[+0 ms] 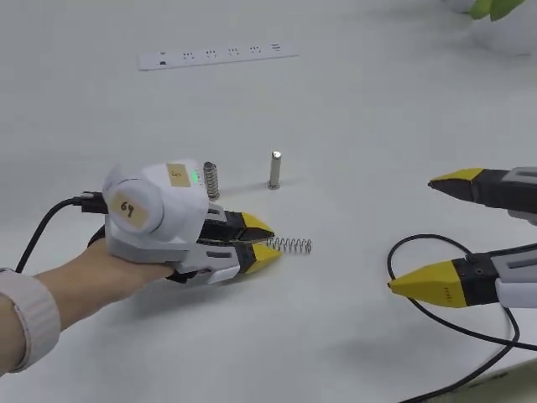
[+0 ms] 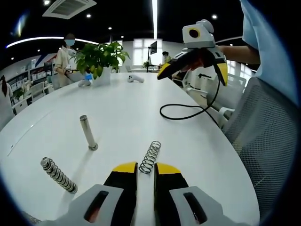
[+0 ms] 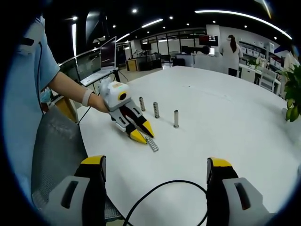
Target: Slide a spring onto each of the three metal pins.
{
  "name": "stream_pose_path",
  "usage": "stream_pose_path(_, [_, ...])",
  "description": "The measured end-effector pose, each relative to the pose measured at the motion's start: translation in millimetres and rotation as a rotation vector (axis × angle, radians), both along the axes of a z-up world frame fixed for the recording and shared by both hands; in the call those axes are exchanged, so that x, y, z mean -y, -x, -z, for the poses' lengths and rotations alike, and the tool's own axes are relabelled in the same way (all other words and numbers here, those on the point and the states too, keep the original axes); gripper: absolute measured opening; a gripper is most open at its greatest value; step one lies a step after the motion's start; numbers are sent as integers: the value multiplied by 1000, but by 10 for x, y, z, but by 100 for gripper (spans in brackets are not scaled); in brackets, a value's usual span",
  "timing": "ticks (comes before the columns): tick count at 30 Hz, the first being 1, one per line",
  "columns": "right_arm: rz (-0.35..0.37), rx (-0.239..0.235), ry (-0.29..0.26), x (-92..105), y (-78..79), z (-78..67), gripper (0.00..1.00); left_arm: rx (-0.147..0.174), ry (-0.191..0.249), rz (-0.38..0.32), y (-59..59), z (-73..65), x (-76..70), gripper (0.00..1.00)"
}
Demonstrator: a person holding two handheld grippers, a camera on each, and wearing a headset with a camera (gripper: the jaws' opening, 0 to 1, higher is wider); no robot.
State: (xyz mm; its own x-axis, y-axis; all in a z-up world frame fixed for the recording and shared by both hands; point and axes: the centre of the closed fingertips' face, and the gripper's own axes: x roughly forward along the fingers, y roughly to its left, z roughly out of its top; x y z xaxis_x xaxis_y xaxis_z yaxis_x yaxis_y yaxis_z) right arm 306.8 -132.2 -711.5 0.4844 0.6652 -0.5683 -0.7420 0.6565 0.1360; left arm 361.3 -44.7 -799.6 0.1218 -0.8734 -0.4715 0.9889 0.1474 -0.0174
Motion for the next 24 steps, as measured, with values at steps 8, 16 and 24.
stream_pose_path(8, [-2,-1,1,20,-14,10,86,-2,-2,2,7,4,-4,4])
stream_pose_path(16, [-6,-3,7,32,-11,33,85,2,-7,-4,-2,1,-29,4])
stream_pose_path(24, [-14,-7,6,-1,4,54,85,-3,-9,-18,-8,-4,-48,3])
